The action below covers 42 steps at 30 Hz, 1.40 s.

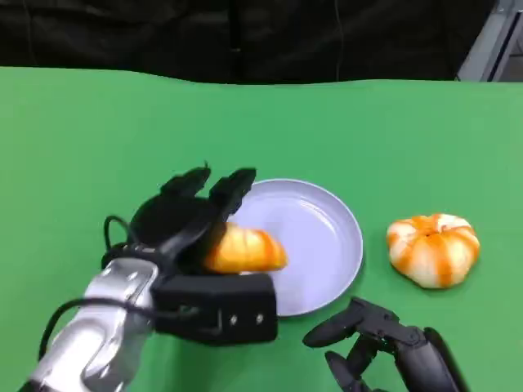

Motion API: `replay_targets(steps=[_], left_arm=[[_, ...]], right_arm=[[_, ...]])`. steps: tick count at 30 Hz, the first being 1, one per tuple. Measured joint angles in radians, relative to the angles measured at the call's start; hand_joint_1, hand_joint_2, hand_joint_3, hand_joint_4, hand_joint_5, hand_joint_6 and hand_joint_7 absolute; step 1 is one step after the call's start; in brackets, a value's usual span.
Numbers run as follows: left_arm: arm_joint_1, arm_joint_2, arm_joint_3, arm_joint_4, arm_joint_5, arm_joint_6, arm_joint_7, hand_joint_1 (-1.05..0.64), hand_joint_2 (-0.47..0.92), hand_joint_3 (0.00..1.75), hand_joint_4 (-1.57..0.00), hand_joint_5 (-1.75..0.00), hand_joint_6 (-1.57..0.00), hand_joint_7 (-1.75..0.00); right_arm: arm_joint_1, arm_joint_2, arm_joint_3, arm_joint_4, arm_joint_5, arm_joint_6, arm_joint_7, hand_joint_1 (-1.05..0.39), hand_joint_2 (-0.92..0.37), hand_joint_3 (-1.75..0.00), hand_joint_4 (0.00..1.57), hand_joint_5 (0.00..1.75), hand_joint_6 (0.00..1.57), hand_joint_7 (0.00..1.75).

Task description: Grasp the bread from the table and place it into the plate.

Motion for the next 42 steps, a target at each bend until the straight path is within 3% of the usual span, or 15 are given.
replay_targets(steps=[6,14,21,36,38,40,42], left_arm=[[-0.109,-0.051,-0.027,0.139,0.004,-0.008,0.025,-0.82,0.92,0.49,0.0,0.0,0.0,0.0],[-0.231,-0.118,-0.076,0.319,0.01,0.032,-0.01,-1.04,0.92,0.51,0.0,0.0,0.0,0.0],[-0.268,-0.142,-0.091,0.429,-0.038,0.003,-0.028,-1.05,0.92,0.32,0.0,0.0,0.0,0.0],[-0.309,-0.168,-0.08,0.51,-0.11,-0.073,0.003,-1.05,0.92,0.26,0.0,0.0,0.0,0.0],[-0.307,-0.167,-0.072,0.494,-0.125,-0.088,0.016,-0.94,0.89,0.13,0.0,0.0,0.0,0.0],[-0.303,-0.167,-0.058,0.484,-0.141,-0.104,0.037,-0.58,0.79,0.04,0.0,0.0,0.0,0.0],[-0.303,-0.165,-0.051,0.482,-0.157,-0.126,0.042,-0.47,0.76,0.02,0.0,0.0,0.0,0.0]], right_arm=[[-0.005,0.02,0.019,0.001,0.0,0.005,-0.004,-0.13,-0.65,-0.82,0.71,1.48,0.67,0.96],[-0.005,0.023,0.025,0.003,-0.001,0.006,-0.008,-0.13,-0.66,-0.79,0.72,1.47,0.68,0.95],[-0.002,0.022,0.025,0.011,-0.002,0.006,-0.012,-0.13,-0.67,-0.78,0.71,1.47,0.68,0.95],[0.013,0.022,0.029,-0.002,-0.006,0.017,-0.012,-0.13,-0.65,-0.79,0.72,1.49,0.68,0.96],[0.013,0.022,0.029,-0.002,-0.006,0.017,-0.012,-0.13,-0.65,-0.8,0.72,1.49,0.68,0.96],[0.013,0.022,0.029,-0.002,-0.006,0.018,-0.012,-0.13,-0.65,-0.8,0.72,1.48,0.68,0.96],[0.014,0.021,0.029,-0.002,-0.006,0.019,-0.012,-0.13,-0.65,-0.8,0.72,1.48,0.68,0.96]])
